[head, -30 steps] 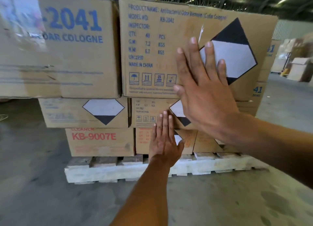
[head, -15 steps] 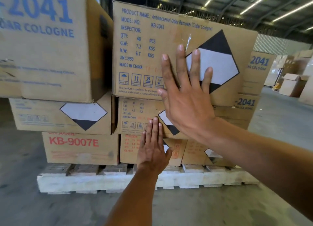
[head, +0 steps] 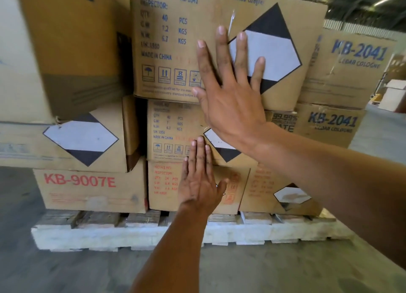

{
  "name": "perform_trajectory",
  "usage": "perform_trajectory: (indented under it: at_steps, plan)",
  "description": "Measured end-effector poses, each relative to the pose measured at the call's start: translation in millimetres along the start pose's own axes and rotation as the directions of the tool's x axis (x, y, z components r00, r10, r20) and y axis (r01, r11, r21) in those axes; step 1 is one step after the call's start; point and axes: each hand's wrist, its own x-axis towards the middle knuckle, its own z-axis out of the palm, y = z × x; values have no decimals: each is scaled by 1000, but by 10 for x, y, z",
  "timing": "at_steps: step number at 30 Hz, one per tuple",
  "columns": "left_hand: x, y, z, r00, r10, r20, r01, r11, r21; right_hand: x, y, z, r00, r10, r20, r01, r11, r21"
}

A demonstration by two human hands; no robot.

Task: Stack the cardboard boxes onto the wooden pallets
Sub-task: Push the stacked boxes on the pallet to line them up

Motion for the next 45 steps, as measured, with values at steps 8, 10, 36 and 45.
perform_trajectory:
  at_steps: [8,10,36,45]
  plan:
    - [163,2,112,999,-30,13,30,1000,8,189,117,345,998,-26,59,28,999,-31]
    - [182,-11,156,1000,-24,-2,24,1000,16,226,132,413,998,-25,61,27,999,-40]
    - [397,-135,384,997,-10,-80,19,995,102,499,204,919,995,-14,100,16,1000,-14]
    - [54,-283,176,982,25,-187,-1,992,125,425,165,567,971,-38,236,4,990,141]
